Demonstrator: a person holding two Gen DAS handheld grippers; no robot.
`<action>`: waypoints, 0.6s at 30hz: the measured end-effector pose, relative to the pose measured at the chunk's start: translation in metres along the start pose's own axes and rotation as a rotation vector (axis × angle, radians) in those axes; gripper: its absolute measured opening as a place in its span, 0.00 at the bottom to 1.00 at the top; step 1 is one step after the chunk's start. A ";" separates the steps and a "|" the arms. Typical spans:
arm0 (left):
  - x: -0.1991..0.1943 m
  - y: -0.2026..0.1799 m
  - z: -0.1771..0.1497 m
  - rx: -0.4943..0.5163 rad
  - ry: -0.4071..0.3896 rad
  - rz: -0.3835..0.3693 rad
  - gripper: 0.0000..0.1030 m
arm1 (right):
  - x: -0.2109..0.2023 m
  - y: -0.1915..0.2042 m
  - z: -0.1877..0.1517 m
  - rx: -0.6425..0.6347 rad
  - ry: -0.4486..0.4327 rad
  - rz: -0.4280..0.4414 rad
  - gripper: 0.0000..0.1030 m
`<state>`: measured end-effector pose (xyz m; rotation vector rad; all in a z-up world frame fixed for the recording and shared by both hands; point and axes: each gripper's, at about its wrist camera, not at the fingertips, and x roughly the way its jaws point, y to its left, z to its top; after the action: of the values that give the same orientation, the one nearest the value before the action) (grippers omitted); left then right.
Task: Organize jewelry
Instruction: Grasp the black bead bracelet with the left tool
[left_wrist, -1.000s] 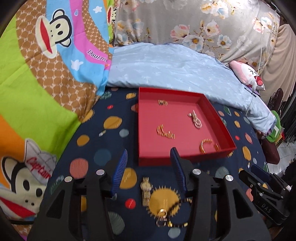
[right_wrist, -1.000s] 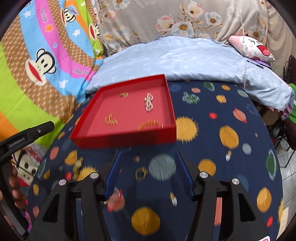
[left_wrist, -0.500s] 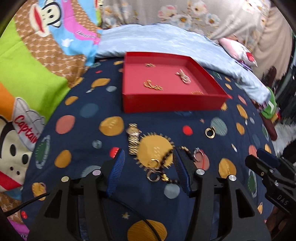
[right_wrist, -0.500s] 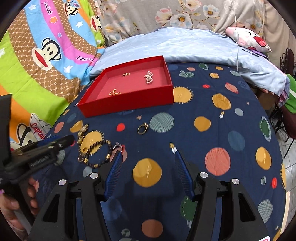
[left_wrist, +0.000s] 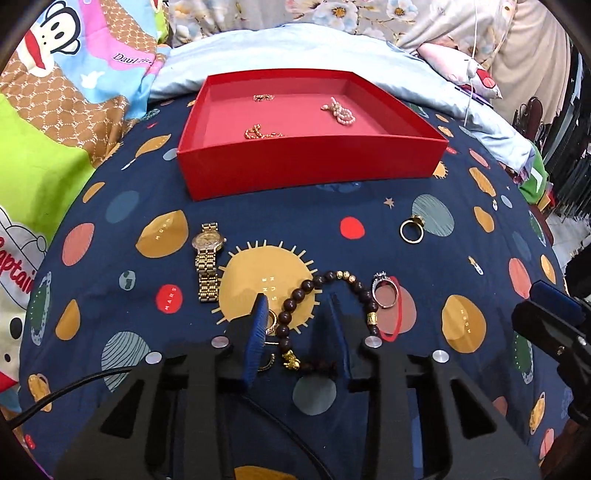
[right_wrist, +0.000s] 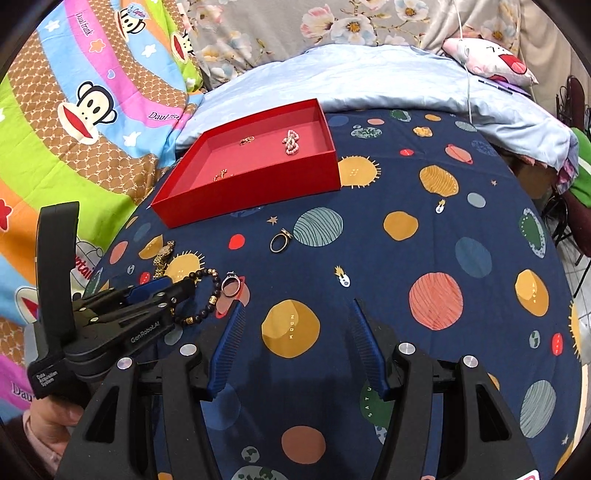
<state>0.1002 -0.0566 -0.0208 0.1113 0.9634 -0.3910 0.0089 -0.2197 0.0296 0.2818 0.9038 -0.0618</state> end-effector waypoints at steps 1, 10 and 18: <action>0.000 -0.001 0.000 0.000 0.001 -0.006 0.28 | 0.001 0.000 0.000 0.001 0.003 0.000 0.56; -0.003 -0.002 -0.003 -0.007 0.012 -0.083 0.07 | 0.008 0.004 -0.001 0.001 0.020 0.006 0.56; -0.043 0.012 0.000 -0.041 -0.054 -0.111 0.07 | 0.007 0.006 -0.002 -0.004 0.018 0.008 0.56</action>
<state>0.0825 -0.0338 0.0137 0.0098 0.9265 -0.4732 0.0129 -0.2132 0.0243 0.2831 0.9203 -0.0503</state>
